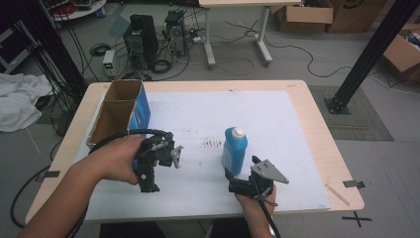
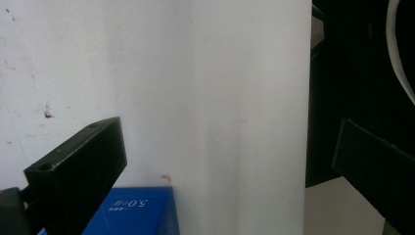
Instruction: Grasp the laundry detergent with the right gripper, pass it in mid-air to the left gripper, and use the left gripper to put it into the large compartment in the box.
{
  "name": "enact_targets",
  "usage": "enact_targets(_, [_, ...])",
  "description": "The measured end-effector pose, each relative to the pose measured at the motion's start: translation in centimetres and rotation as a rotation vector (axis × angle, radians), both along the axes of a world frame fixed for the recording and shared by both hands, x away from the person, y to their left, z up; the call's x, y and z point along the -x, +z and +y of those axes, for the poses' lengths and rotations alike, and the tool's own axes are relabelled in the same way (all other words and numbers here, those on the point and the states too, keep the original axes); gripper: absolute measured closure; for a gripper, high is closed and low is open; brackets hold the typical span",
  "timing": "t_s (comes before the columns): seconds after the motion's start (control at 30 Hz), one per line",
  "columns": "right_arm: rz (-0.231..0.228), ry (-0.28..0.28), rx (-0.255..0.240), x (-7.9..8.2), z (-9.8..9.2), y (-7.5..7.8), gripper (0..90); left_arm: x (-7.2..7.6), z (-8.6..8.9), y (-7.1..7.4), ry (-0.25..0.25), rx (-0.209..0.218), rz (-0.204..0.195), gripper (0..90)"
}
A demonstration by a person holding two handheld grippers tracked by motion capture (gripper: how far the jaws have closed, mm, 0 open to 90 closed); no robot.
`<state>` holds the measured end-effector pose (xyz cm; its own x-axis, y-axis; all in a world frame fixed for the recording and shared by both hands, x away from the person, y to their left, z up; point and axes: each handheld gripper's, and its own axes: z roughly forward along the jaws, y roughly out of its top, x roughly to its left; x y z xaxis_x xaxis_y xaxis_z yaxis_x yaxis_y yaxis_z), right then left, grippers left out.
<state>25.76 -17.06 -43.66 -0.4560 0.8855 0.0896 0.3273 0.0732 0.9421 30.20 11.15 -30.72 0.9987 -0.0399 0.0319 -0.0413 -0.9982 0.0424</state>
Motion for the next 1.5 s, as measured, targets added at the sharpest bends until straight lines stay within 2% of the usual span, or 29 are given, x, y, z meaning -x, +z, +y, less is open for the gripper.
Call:
enact_targets(0.03, [0.0,0.005,-0.009,-0.1,0.2,0.0,0.0,0.0,0.0,0.0,0.001,0.002,-0.001,0.1])
enact_targets(0.13, [-0.012,-0.018,0.015,-0.6,0.9,-0.1,0.0,0.0,0.2,-0.1,0.003,0.004,0.002,0.0])
enact_targets(0.3, [-0.002,-0.031,0.011,-1.2,1.7,-0.3,0.0,0.0,0.6,-0.2,0.011,0.003,0.005,0.0])
enact_targets(0.8, [-0.006,-0.078,0.018,-2.8,3.0,-0.5,0.0,0.0,1.6,-0.6,0.031,0.006,0.014,0.1])
enact_targets(0.9, [-0.023,-0.101,0.025,-3.0,3.3,-0.5,0.0,0.0,1.7,-0.8,0.026,0.006,0.014,0.0])
enact_targets(1.1, [-0.042,-0.102,0.035,-3.2,3.8,-0.2,0.0,-0.1,1.7,-0.9,0.027,0.007,0.017,0.1])
enact_targets(1.3, [-0.069,-0.11,0.025,-3.0,3.8,-0.2,5.8,-0.2,1.8,-0.9,0.03,0.007,0.018,0.1])
enact_targets(1.5, [-0.076,-0.113,0.023,-2.8,3.7,-0.2,10.4,-0.2,1.7,-1.0,0.032,0.01,0.02,0.1])
